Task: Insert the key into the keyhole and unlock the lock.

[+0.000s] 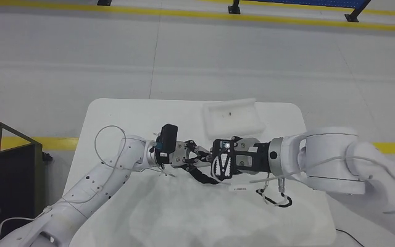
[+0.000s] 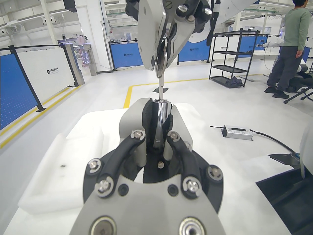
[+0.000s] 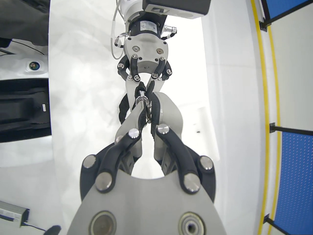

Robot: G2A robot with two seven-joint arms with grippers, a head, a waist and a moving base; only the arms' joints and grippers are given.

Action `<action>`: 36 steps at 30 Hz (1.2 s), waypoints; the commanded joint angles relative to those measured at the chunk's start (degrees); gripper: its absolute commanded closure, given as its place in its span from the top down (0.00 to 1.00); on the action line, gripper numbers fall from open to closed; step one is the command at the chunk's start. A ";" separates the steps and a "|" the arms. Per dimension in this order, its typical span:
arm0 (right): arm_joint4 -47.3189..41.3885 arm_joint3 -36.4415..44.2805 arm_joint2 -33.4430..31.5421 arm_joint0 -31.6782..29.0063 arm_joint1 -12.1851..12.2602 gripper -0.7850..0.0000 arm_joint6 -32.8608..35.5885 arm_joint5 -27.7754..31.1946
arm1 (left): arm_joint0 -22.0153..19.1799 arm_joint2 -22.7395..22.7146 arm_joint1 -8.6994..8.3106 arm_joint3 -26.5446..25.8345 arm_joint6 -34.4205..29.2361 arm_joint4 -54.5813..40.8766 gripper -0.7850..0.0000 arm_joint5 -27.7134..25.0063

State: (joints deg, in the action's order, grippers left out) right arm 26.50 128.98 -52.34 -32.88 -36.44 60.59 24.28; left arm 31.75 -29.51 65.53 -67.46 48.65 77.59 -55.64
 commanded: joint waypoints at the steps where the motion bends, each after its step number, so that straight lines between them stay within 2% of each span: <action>1: -1.05 0.40 -0.73 -0.78 0.14 0.00 0.32 -2.03 | -0.05 0.05 -0.04 0.05 0.44 0.65 0.00 0.44; 6: -2.42 1.08 -1.95 -2.45 0.32 0.00 -0.03 -3.45 | -0.28 0.24 -0.16 -0.01 1.10 1.73 0.00 1.10; 7: -2.66 1.09 -2.08 -2.74 0.32 0.14 -0.32 -3.40 | -0.35 0.29 -0.19 0.05 1.18 1.98 0.00 1.18; 8: -2.59 1.10 -2.22 -2.94 0.33 0.85 -0.35 -3.31 | -0.47 0.31 -0.23 0.21 1.23 2.35 0.00 1.24; 9: -2.64 1.12 -2.35 -3.15 0.33 1.00 -0.42 -3.30 | -0.65 0.31 -0.30 0.59 1.24 2.99 0.00 1.25; 16: -3.60 -0.56 -3.79 -5.22 0.47 1.00 -1.95 -2.80 | -1.82 0.18 -0.86 5.28 1.43 10.82 0.00 1.90; 20: -4.43 -1.98 -5.06 -7.41 0.67 1.00 -4.26 -2.71 | -2.93 0.85 -0.86 6.77 -3.60 17.27 0.00 3.54; 21: -4.54 -2.40 -5.31 -7.93 0.71 1.00 -4.76 -2.38 | -3.10 1.00 -0.81 6.85 -4.89 18.38 0.15 3.96; 22: -4.75 -2.96 -5.49 -8.48 0.74 1.00 -5.22 -2.11 | -3.31 1.20 -0.75 6.89 -6.32 19.55 0.23 4.13; 24: -5.25 -3.92 -5.84 -9.45 0.76 1.00 -6.49 -1.49 | -3.68 1.32 -0.60 6.87 -8.16 20.62 0.22 4.10; 25: -5.32 -4.43 -5.99 -9.87 0.77 1.00 -7.02 -1.00 | -3.79 1.37 -0.53 6.93 -9.03 21.05 0.25 4.12; 26: -5.40 -4.99 -6.12 -10.27 0.76 1.00 -7.63 -0.61 | -3.85 1.43 -0.45 7.00 -9.64 21.26 0.31 3.88; 27: -5.46 -5.56 -6.25 -10.62 0.73 1.00 -8.39 -0.24 | -3.89 1.41 -0.37 7.10 -10.01 21.25 0.54 3.71; 28: -5.64 -6.17 -6.28 -11.01 0.68 1.00 -9.20 0.21 | -3.84 1.30 -0.28 7.26 -10.04 20.92 1.00 3.65; 36: -6.35 -13.66 -5.87 -11.43 -0.23 1.00 -15.94 5.69 | -4.94 -1.66 -0.17 8.55 -5.39 17.07 1.00 3.83</action>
State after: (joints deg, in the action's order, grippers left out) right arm 20.28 116.36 -58.20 -44.54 -36.53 45.74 29.22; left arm 27.13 -30.60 65.46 -58.94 42.23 95.02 -51.75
